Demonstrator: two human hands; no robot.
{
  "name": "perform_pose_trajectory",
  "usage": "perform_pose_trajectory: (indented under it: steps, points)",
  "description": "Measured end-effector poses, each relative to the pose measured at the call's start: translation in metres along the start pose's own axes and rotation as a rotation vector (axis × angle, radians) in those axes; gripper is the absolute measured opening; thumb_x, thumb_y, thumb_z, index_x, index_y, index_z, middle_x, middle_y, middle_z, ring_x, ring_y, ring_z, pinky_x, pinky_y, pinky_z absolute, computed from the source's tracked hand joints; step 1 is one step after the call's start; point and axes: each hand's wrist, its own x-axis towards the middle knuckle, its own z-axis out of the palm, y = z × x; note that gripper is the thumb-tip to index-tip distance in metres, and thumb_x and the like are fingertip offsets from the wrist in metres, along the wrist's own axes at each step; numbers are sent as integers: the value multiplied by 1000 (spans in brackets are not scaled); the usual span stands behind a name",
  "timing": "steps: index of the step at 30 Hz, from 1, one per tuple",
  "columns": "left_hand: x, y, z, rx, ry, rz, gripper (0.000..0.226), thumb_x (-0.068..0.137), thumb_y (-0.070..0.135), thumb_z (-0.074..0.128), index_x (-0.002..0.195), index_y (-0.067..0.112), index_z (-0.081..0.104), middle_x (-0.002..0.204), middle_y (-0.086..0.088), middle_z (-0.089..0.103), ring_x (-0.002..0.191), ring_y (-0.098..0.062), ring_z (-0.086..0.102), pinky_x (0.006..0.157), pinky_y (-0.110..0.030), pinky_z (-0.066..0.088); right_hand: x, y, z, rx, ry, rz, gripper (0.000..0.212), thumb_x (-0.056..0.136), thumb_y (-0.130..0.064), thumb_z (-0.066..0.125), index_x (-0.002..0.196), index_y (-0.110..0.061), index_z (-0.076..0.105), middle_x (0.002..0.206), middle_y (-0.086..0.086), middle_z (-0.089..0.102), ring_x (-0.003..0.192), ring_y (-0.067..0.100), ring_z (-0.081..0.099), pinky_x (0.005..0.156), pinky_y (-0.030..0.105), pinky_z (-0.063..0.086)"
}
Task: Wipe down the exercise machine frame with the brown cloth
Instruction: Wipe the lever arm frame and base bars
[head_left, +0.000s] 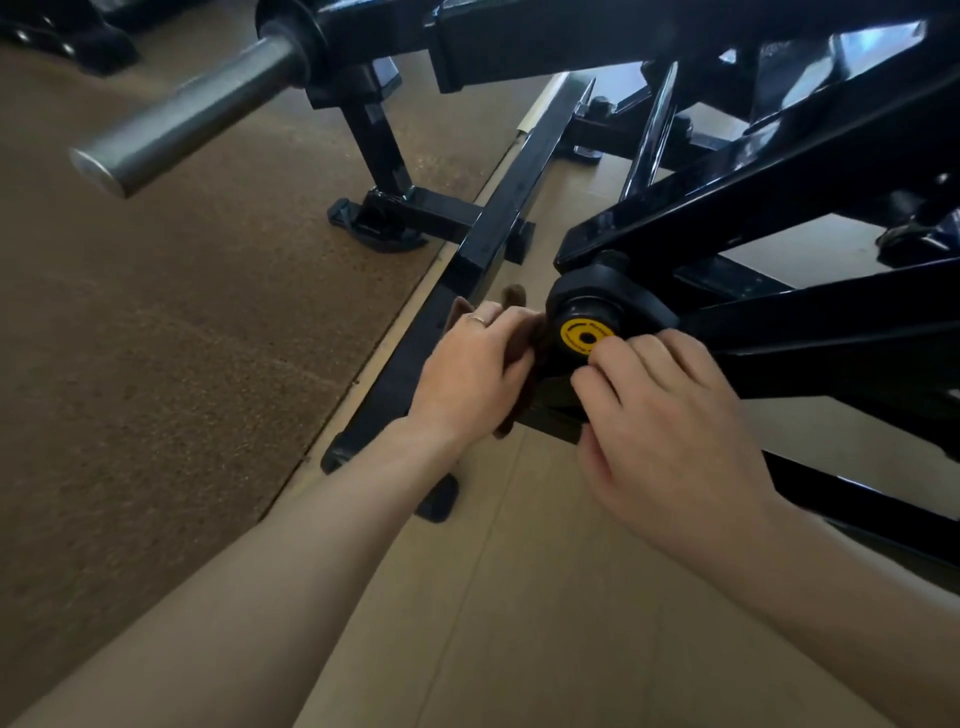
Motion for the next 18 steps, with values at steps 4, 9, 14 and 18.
perform_pose_trajectory:
  steps: [4,9,14,18]
  points:
    - [-15,-17,-14,11,-61,61,29,99,25,58,127,29,60,137,6,51,123,-15,51,100,-43,53,2,1,2,-17,30,14,21,78,-11,73,97,-8,64,99,13,61,87,32,57,83,46,48]
    - [-32,-21,-16,32,-58,41,29,98,26,55,126,23,63,148,2,45,136,-18,42,108,-36,44,1,9,5,-39,82,-3,19,76,-7,74,92,-5,64,93,15,60,82,33,57,77,44,48]
    - [-1,7,-7,-65,-43,100,24,98,21,58,122,21,62,135,7,52,112,-10,56,91,-39,55,7,3,14,-53,112,-14,15,80,-9,67,94,-7,61,94,16,57,83,34,53,78,45,43]
    - [3,-4,-12,-19,-94,120,28,100,20,58,128,24,60,135,8,52,110,-12,58,87,-38,57,6,2,15,-36,128,-6,11,83,-11,63,93,-8,59,91,14,55,82,32,51,77,43,40]
